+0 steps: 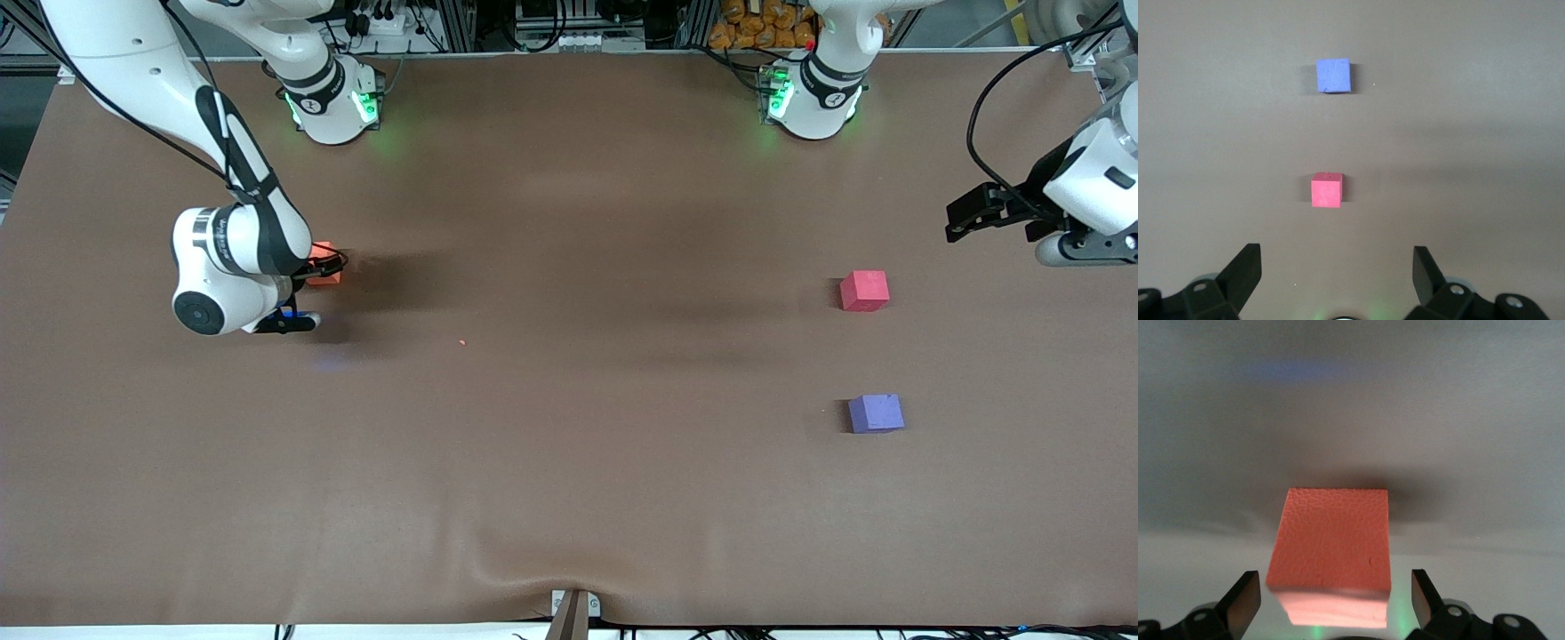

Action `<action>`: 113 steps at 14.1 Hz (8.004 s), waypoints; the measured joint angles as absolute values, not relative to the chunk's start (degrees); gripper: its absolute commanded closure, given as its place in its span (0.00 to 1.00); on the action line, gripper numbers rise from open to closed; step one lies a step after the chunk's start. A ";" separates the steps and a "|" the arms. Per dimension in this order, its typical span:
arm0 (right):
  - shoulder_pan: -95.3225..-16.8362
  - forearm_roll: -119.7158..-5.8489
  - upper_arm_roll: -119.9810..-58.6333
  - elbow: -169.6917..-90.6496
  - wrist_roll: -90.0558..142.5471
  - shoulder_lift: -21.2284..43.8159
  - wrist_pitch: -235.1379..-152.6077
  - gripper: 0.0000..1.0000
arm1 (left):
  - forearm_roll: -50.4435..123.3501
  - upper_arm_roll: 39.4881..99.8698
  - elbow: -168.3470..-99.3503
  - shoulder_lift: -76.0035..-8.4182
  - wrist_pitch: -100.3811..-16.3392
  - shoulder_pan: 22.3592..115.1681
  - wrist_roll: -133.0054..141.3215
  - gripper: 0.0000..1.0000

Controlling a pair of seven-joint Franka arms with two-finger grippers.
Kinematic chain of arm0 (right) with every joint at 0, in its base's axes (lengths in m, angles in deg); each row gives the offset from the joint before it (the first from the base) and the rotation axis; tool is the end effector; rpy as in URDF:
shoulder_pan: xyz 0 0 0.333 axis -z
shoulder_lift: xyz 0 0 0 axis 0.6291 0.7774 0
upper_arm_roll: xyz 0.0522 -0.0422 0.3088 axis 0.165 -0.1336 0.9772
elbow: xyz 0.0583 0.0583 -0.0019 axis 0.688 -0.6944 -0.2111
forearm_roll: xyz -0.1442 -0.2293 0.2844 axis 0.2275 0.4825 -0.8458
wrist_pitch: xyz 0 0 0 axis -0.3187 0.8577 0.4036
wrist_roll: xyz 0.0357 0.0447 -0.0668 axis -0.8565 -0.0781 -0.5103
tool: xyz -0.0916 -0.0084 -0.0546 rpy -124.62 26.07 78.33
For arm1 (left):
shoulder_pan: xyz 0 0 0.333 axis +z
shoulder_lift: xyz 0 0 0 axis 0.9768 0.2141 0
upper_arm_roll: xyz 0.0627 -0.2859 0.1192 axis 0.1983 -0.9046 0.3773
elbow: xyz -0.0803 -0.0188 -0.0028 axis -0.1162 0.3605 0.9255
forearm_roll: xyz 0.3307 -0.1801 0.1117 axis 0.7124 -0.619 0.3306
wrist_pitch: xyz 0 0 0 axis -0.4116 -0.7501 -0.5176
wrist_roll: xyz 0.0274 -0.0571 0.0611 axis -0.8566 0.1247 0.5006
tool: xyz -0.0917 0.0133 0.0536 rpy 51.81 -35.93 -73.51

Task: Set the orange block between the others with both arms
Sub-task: 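Lift the orange cube with the right gripper and carry it toward the table middle, then lower the orange cube onto the table middle and open the right gripper, then grasp the orange cube with the left gripper while the right gripper withdraws, then carry the orange cube with the left gripper between the pink and purple cubes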

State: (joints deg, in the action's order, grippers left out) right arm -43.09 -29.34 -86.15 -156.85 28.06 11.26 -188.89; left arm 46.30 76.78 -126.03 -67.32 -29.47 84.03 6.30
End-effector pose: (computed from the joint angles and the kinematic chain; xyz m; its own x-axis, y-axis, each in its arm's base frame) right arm 0.4722 0.0181 0.1650 0.7817 0.0524 -0.6215 0.0267 -0.9984 -0.0505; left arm 0.5505 -0.0436 0.6027 0.9974 -0.0071 -0.0723 -0.0084 -0.9998 -0.0185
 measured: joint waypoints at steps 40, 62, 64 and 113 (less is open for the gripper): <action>-64.90 -38.19 -84.07 -98.06 48.17 30.81 -179.97 0.00 | 45.96 76.07 -126.04 -65.09 -33.71 81.66 4.56 0.00; -47.43 -27.49 -84.70 -98.24 39.00 24.77 -167.47 0.00 | 45.91 83.12 -109.88 -22.18 -69.37 36.88 -52.05 0.00; -46.59 -27.17 -84.73 -98.24 38.98 24.56 -167.41 0.00 | 45.91 83.44 -109.70 -19.88 -71.96 35.48 -52.10 0.00; -38.03 -27.06 -82.90 -116.59 37.11 -12.00 -159.81 0.00 | 45.83 84.47 -147.37 -45.67 -72.59 81.00 8.49 1.00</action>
State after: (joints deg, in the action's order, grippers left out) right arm -38.03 -27.06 -82.90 -116.59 37.11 -12.00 -159.81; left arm 45.83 84.47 -147.37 -45.67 -72.59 81.00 8.49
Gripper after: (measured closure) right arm 0.000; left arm 0.498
